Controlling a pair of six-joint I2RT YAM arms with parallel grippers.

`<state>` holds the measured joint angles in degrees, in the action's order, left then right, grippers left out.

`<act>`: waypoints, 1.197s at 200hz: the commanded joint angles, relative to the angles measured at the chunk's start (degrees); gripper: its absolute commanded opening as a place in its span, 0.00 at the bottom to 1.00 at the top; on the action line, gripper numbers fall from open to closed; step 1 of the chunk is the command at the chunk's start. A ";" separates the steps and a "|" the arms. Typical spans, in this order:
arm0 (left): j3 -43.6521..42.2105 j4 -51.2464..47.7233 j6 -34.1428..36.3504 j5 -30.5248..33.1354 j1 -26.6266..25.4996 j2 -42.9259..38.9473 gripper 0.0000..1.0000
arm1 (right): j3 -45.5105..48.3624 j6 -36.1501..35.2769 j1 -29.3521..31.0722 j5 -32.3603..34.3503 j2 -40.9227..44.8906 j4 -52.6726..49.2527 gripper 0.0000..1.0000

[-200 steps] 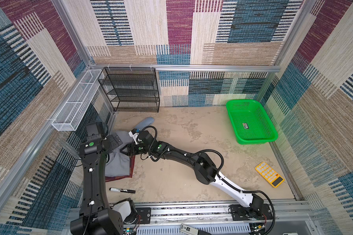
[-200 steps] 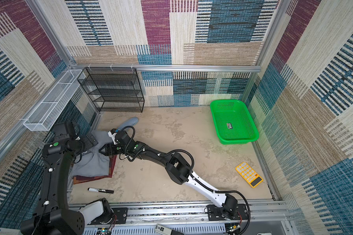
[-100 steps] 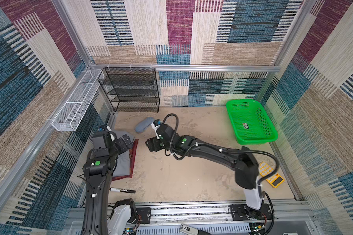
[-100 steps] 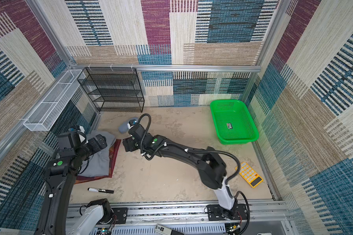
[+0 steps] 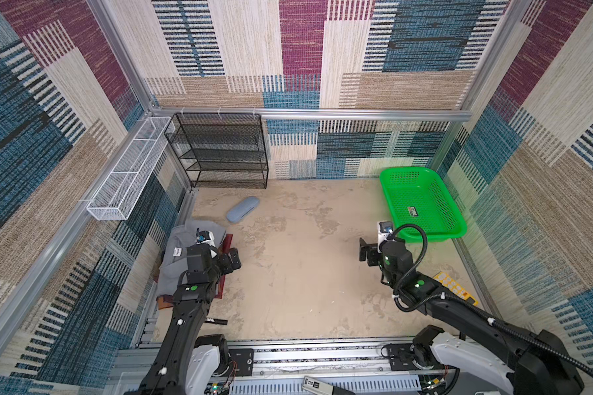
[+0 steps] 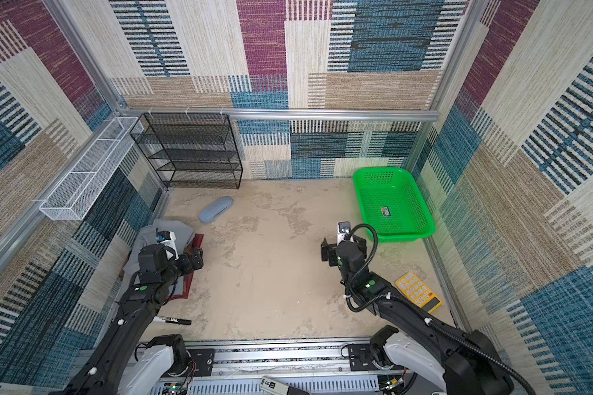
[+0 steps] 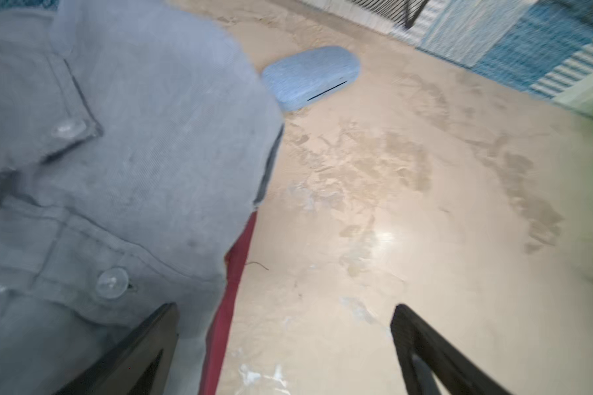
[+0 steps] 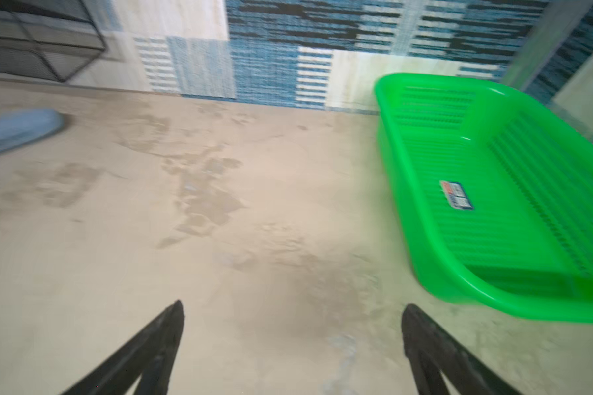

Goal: Fold and stack the long sleeve shirts

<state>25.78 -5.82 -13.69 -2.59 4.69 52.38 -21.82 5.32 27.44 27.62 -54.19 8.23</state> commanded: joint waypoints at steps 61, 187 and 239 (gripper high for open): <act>-2.85 41.76 6.19 4.01 -0.24 23.52 1.00 | 11.90 -3.83 -22.62 -7.94 -19.62 57.17 1.00; -2.48 53.13 10.71 9.38 -2.79 34.91 0.99 | 10.56 -5.23 -26.19 -19.20 -33.72 66.80 1.00; -2.65 54.30 10.97 9.71 -2.84 35.31 0.99 | 10.33 -5.12 -26.39 -19.65 -33.83 66.41 1.00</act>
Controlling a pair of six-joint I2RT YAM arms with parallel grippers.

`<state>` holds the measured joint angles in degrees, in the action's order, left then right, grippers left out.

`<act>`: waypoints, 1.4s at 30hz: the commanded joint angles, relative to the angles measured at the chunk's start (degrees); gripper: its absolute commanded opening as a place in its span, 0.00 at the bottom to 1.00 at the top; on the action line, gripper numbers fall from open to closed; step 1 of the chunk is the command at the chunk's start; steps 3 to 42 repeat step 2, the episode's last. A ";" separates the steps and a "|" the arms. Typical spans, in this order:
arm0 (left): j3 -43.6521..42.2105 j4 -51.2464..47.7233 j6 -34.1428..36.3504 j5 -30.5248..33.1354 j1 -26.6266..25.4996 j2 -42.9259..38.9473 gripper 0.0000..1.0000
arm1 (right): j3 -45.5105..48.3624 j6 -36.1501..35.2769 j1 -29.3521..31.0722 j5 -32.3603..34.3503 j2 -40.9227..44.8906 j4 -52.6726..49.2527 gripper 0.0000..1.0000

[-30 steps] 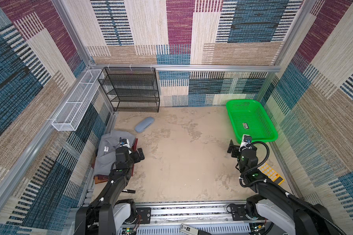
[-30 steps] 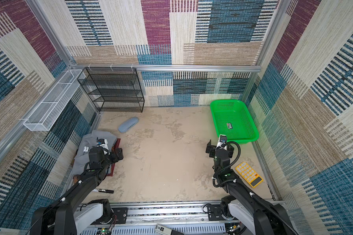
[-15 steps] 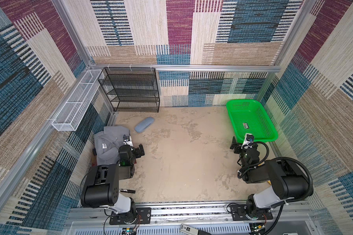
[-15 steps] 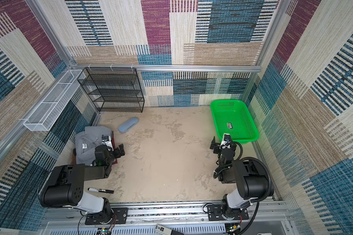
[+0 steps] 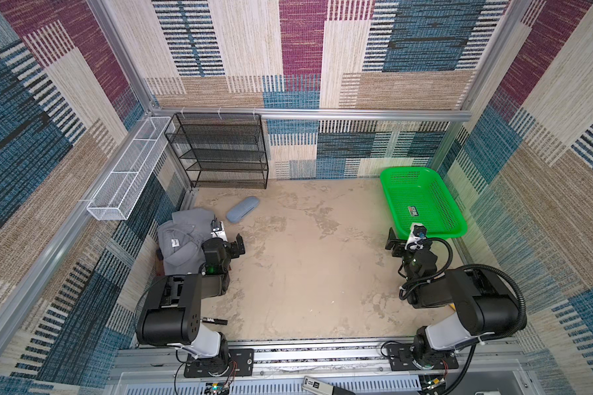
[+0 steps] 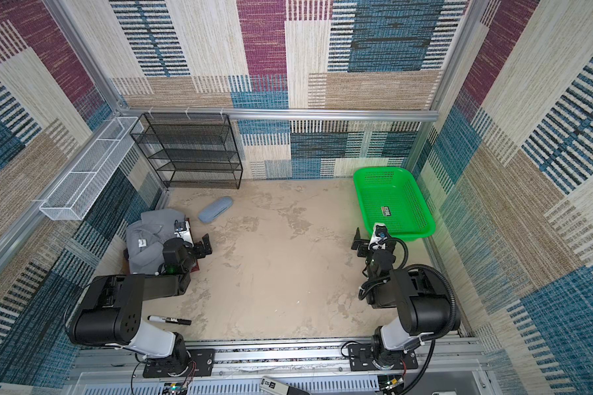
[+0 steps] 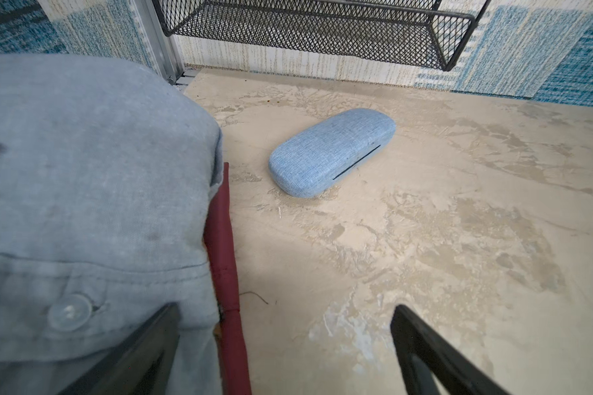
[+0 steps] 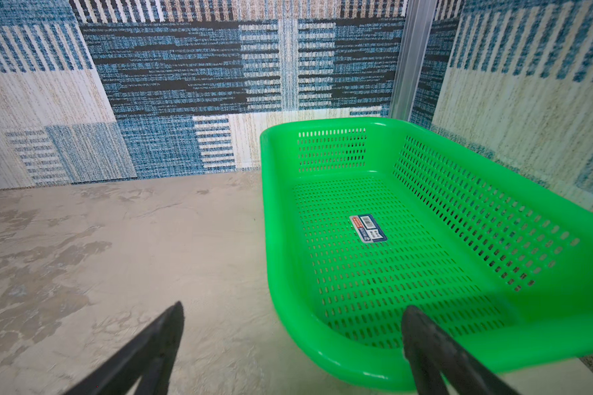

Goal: Fold and stack the long sleeve shirts

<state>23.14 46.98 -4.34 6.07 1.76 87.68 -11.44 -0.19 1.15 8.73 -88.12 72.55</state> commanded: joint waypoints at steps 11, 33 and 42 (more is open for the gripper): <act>-0.02 1.47 1.61 0.98 0.06 -0.08 0.99 | 0.29 0.30 -0.08 -0.82 0.32 2.48 1.00; -0.02 1.47 1.61 0.98 0.06 -0.08 0.99 | 0.29 0.30 -0.08 -0.82 0.32 2.48 1.00; -0.02 1.47 1.61 0.98 0.06 -0.08 0.99 | 0.29 0.30 -0.08 -0.82 0.32 2.48 1.00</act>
